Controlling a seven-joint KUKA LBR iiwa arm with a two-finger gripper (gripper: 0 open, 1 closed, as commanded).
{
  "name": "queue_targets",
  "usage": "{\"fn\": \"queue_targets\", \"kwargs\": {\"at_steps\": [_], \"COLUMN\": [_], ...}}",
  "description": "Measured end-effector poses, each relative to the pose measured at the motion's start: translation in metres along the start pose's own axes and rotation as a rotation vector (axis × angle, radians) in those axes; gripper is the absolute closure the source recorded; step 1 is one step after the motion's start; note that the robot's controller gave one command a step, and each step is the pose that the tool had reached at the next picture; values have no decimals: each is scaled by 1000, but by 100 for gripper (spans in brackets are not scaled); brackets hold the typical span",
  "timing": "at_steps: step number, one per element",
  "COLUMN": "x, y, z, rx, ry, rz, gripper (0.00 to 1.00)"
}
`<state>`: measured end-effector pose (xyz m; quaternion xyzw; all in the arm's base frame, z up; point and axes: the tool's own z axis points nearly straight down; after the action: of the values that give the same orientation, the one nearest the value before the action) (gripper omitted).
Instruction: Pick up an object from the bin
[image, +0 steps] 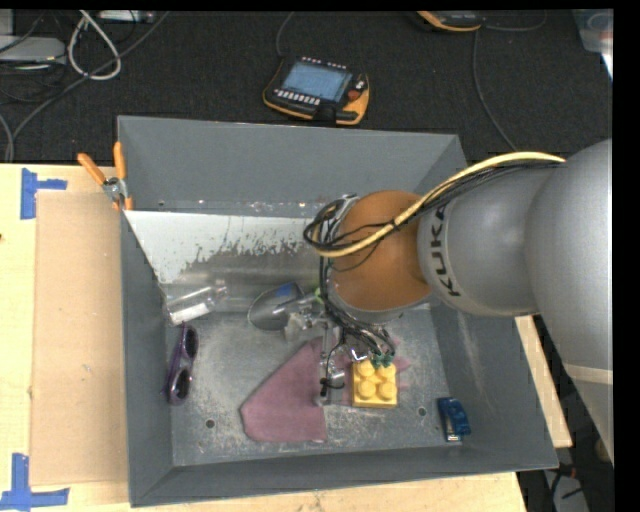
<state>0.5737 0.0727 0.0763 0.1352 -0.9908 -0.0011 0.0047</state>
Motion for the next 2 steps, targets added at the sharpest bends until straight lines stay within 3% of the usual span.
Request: {"fn": "queue_targets", "kwargs": {"at_steps": [1, 2], "x": [-3, -1], "y": [35, 2], "z": [7, 0], "rx": [7, 0], "ry": [-17, -2], "rz": [-576, -36], "gripper": [0, 100]}}
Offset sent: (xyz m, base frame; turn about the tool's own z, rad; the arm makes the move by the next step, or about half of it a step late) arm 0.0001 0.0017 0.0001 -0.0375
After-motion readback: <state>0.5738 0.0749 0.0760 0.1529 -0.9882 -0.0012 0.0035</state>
